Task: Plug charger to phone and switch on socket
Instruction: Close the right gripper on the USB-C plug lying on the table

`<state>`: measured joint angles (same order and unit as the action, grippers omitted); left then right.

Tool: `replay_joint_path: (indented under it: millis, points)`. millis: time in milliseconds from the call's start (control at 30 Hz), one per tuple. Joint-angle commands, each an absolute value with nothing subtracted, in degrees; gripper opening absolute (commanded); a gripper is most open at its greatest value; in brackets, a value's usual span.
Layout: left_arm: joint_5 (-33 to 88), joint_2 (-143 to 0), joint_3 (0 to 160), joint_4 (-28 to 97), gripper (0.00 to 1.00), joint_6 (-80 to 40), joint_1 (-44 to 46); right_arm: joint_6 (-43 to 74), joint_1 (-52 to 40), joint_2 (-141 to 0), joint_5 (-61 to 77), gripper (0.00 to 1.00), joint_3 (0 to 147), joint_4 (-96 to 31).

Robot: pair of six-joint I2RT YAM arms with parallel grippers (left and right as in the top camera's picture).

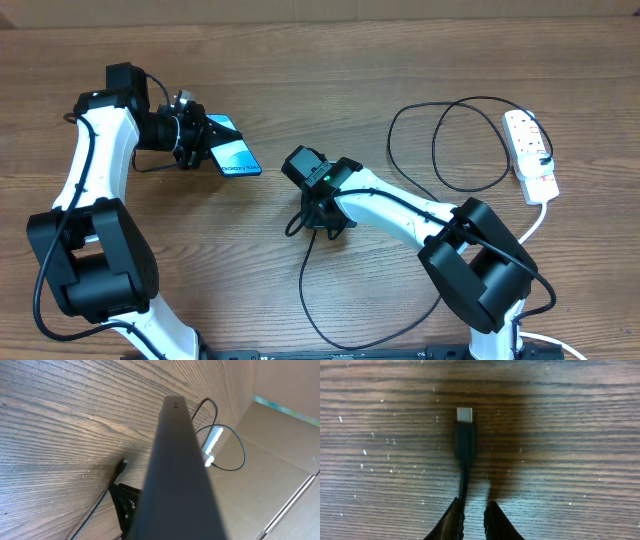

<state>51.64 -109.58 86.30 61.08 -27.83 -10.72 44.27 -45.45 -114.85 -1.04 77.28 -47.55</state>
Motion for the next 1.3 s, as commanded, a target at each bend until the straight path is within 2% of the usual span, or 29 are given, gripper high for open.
replay_joint_path:
  millis: [0, 233, 700, 1000, 1200, 1267]
  points:
    - [53.25, -108.73, 86.3, 60.8, 0.04, -26.13, -11.25, 46.52, -45.25, -115.0, -1.91, 0.14, 78.48, -46.28]
    - [52.93, -108.73, 86.3, 61.43, 0.04, -26.09, -12.21, 48.25, -45.25, -115.81, -5.1, 0.04, 78.35, -43.66]
    - [49.52, -108.73, 86.3, 60.31, 0.04, -26.13, -14.48, 47.46, -45.25, -119.17, -5.52, 0.04, 78.35, -33.19]
    - [44.29, -108.73, 86.3, 58.72, 0.04, -26.15, -16.62, 39.97, -45.25, -119.17, -8.8, 0.04, 78.35, -26.17]
    - [43.9, -108.73, 86.3, 58.43, 0.04, -26.11, -16.86, 37.19, -45.25, -118.21, -9.76, 0.04, 79.46, -27.0]
    - [43.9, -108.73, 86.3, 58.43, 0.04, -26.11, -16.86, 34.39, -45.25, -117.01, -9.67, 0.08, 80.58, -27.62]
